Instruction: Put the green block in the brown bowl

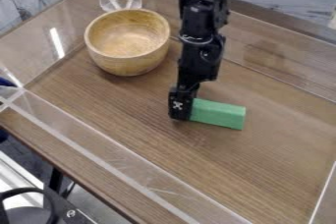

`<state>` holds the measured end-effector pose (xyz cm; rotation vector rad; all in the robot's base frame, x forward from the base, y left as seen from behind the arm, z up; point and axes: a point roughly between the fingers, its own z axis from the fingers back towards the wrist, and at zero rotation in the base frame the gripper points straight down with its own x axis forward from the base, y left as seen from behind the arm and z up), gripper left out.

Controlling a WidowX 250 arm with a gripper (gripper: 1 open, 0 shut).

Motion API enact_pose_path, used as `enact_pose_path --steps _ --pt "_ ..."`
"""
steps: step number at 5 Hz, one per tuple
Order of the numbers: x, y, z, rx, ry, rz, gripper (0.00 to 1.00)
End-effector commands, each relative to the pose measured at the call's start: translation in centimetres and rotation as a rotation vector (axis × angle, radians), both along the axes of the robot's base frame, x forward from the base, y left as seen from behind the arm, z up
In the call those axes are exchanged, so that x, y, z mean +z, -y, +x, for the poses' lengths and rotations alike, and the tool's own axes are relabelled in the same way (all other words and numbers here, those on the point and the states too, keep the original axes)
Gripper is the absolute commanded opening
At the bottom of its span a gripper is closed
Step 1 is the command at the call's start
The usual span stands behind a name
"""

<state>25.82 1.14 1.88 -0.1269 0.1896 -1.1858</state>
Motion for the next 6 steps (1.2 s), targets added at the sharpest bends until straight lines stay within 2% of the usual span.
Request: enact_pose_path --steps 1,3,5,6 --pt "0.1 0.4 -0.1 -0.027 -0.001 -0.039 1.00" --pt "0.2 1.4 -0.3 -0.072 0.006 -0.107 1.00" --pt "0.2 2.5 -0.8 -0.045 0.027 -0.088 1.00" --pt "0.3 2.4 0.0 -0.049 0.030 -0.089 1.00"
